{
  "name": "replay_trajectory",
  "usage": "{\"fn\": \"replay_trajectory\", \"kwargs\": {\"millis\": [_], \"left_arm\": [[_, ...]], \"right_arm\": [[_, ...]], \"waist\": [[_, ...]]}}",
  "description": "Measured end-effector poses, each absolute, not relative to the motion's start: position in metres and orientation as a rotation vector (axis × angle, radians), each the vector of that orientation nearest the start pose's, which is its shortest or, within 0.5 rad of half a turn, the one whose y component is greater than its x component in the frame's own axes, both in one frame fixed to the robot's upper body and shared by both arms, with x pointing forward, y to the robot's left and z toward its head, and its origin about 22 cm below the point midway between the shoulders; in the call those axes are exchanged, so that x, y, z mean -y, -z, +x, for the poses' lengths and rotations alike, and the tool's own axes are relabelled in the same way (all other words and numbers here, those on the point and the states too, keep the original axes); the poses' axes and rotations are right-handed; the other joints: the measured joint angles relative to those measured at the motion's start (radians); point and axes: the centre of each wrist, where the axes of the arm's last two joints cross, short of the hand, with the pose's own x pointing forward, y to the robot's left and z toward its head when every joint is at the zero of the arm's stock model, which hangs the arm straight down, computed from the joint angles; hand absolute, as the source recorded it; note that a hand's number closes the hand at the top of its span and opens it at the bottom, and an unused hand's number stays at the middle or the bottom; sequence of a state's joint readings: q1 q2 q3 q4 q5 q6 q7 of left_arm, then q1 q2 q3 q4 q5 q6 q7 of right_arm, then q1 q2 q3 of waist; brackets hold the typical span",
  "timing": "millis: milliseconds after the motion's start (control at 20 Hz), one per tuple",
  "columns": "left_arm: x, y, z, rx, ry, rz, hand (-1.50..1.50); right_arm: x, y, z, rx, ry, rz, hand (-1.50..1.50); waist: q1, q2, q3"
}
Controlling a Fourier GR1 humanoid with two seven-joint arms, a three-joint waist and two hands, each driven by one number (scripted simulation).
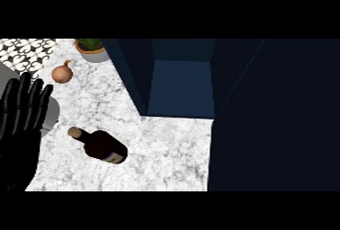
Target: Pick up the wine, place it into the cabinet and close the cabinet
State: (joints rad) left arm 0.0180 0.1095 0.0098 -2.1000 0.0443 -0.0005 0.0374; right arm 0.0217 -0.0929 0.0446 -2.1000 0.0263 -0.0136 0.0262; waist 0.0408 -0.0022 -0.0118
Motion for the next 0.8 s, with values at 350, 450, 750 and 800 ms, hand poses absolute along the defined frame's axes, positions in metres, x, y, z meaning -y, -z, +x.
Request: {"fn": "replay_trajectory", "kwargs": {"millis": [350,450,750,800], "left_arm": [[-0.219,-0.136,0.216,2.040,0.445,-0.561,-1.50],[-0.212,-0.129,0.215,1.937,0.543,-0.748,-1.50],[-0.239,-0.134,0.216,1.726,0.706,-1.072,-1.50],[-0.247,-0.138,0.216,1.703,0.718,-1.107,-1.50]], "right_arm": [[0.224,-0.124,0.201,2.057,-0.126,0.008,-1.50],[0.216,-0.123,0.198,2.029,-0.125,0.096,-1.50],[0.208,-0.136,0.174,1.971,-0.126,0.202,-1.50],[0.209,-0.139,0.168,1.965,-0.126,0.207,-1.50]], "waist": [[-0.085,0.003,0.007],[-0.091,0.006,0.007],[-0.078,0.002,0.010],[-0.073,0.002,0.010]]}}
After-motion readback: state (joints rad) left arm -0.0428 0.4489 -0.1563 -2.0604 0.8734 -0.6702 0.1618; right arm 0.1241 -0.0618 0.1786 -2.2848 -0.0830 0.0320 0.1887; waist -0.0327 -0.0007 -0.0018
